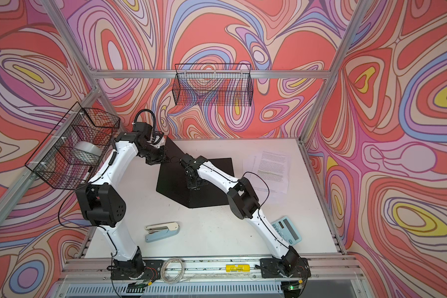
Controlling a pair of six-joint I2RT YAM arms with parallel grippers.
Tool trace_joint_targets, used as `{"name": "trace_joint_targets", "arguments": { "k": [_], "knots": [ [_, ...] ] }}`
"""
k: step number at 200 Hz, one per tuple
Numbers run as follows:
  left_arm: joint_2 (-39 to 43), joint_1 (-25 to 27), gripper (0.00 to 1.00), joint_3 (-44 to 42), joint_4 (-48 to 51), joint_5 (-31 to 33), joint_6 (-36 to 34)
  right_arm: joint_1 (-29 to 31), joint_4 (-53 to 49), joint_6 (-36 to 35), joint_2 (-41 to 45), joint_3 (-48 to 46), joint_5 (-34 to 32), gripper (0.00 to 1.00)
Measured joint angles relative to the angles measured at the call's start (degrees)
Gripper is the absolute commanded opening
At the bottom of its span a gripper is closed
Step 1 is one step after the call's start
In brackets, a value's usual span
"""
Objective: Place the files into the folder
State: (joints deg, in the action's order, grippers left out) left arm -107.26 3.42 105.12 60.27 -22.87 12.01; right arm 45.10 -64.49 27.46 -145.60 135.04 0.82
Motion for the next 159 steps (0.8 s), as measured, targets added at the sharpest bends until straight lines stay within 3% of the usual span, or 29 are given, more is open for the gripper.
{"name": "trace_joint_targets", "arguments": {
  "k": [159],
  "knots": [
    [0.00, 0.00, 0.00, 0.02, 0.04, 0.22, 0.00, -0.07, -1.49, 0.00, 0.44, 2.27, 0.00, 0.02]
  ]
}}
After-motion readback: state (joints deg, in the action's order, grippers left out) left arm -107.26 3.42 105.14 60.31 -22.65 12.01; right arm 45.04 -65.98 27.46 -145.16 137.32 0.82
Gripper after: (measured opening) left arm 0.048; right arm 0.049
